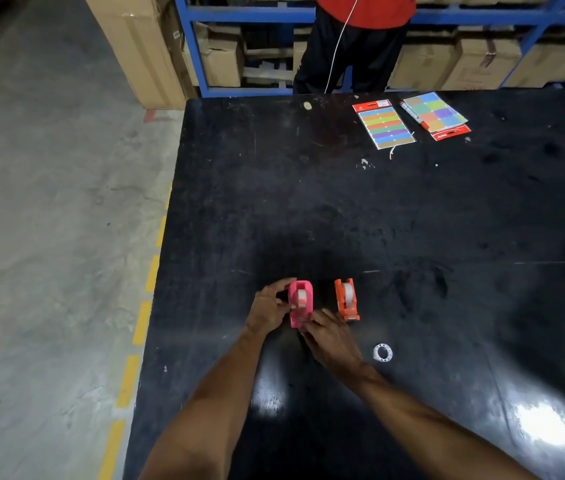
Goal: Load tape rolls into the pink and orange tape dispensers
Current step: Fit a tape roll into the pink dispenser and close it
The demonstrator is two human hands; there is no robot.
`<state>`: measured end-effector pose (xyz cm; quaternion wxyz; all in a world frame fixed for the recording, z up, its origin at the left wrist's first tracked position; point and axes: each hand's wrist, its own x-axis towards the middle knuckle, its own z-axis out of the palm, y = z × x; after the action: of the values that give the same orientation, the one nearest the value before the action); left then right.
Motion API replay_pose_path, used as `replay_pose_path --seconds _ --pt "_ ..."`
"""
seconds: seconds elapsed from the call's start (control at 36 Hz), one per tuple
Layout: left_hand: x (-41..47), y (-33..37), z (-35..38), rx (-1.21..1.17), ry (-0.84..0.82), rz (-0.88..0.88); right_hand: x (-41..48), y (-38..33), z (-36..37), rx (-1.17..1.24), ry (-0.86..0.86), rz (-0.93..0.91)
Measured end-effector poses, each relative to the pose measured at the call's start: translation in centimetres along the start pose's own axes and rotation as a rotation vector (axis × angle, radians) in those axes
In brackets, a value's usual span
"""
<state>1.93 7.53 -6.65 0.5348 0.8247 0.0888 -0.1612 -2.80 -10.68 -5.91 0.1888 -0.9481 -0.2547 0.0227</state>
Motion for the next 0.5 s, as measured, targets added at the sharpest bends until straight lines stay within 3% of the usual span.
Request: replay_pose_path --seconds 0.39,0.5 --pt "-1.3 1.3 0.5 0.167 0.024 -0.010 -0.4 -1.2 2.2 -0.105 0.057 0.078" --pt "-2.6 2.2 0.7 0.289 -0.063 -0.043 -1.1 -1.7 1.6 -0.144 0.041 0.070"
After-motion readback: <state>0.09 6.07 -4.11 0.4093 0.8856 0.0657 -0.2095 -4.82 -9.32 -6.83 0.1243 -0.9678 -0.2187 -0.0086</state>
